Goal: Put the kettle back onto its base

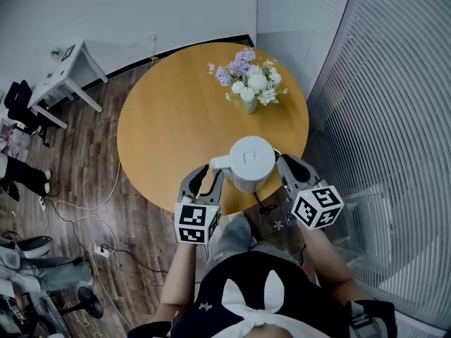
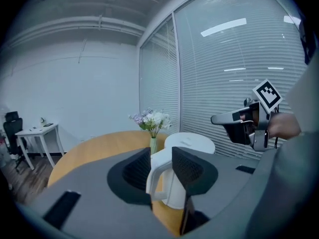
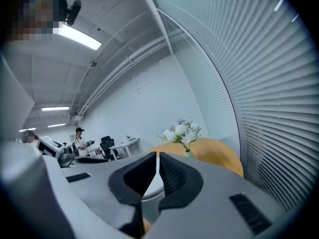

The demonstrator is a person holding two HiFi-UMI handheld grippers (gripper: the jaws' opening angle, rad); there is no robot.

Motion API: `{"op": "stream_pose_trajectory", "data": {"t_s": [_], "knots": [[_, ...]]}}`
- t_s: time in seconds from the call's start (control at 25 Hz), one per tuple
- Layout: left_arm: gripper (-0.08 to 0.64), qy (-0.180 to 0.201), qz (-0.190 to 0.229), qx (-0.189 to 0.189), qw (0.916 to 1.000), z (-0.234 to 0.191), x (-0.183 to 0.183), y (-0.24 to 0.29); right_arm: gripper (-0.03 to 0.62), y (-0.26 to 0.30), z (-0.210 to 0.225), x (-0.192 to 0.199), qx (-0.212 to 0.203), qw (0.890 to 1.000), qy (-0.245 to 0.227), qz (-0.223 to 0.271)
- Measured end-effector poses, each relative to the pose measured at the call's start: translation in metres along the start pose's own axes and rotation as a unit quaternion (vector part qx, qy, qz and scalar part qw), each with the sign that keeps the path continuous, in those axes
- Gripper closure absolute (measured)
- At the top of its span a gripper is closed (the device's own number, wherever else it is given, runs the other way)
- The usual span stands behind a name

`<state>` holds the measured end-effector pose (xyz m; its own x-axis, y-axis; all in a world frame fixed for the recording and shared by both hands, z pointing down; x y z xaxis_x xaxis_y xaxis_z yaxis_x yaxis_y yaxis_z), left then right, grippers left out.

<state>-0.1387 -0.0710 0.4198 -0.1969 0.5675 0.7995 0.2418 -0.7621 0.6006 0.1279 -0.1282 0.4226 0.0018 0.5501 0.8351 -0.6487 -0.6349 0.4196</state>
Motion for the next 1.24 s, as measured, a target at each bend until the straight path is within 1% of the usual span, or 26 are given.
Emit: {"op": "stream_pose_trajectory", "data": {"t_s": [0.04, 0.12, 0.2, 0.28, 0.4, 0.52, 0.6, 0.72, 0.84, 1.0, 1.24], "knots": [[0.433, 0.001, 0.010, -0.001, 1.0000, 0.003, -0.004, -0.005, 0.558, -0.002, -0.005, -0.002, -0.004, 1.000, -0.017, 0.002], [0.491, 0.003, 0.029, -0.004, 0.9996, 0.008, -0.011, -0.014, 0.563, -0.006, -0.015, -0.004, -0.007, 0.999, -0.053, 0.003], [0.510, 0.011, 0.043, -0.008, 0.9990, 0.014, -0.016, -0.021, 0.566, -0.009, -0.024, -0.005, -0.005, 0.996, -0.083, 0.004], [0.517, 0.019, 0.052, -0.017, 0.9983, 0.019, -0.020, -0.026, 0.567, -0.012, -0.030, -0.005, -0.006, 0.995, -0.099, 0.005], [0.525, 0.020, 0.056, -0.022, 0.9980, 0.024, -0.019, -0.029, 0.568, -0.015, -0.035, -0.003, -0.008, 0.995, -0.104, 0.005], [0.528, 0.010, 0.053, -0.007, 0.9985, 0.029, -0.021, -0.032, 0.568, -0.019, -0.039, -0.002, -0.005, 0.994, -0.106, 0.005], [0.532, -0.005, 0.049, 0.006, 0.9988, 0.032, -0.022, -0.033, 0.568, -0.022, -0.042, -0.001, -0.003, 0.994, -0.106, 0.004], [0.534, -0.021, 0.055, 0.021, 0.9980, 0.036, -0.024, -0.037, 0.568, -0.026, -0.045, 0.000, -0.001, 0.994, -0.106, 0.004], [0.534, -0.020, 0.058, 0.021, 0.9979, 0.039, -0.023, -0.039, 0.568, -0.030, -0.049, 0.002, -0.003, 0.994, -0.106, 0.006], [0.534, -0.021, 0.058, 0.034, 0.9975, 0.043, -0.021, -0.041, 0.568, -0.035, -0.053, 0.004, -0.012, 0.993, -0.113, 0.015], [0.533, -0.010, 0.049, 0.042, 0.9978, 0.046, -0.016, -0.043, 0.568, -0.036, -0.060, 0.009, -0.039, 0.993, -0.111, 0.027]]}}
Point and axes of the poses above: the fingertips, and each gripper's own axes: y forward along the fingers, z to its right, x out of its underside, the point moved 10 cm from there along -y, backward along the fingers, and after that the axes turned 13 degrees about -z, right-handed, at the moved point
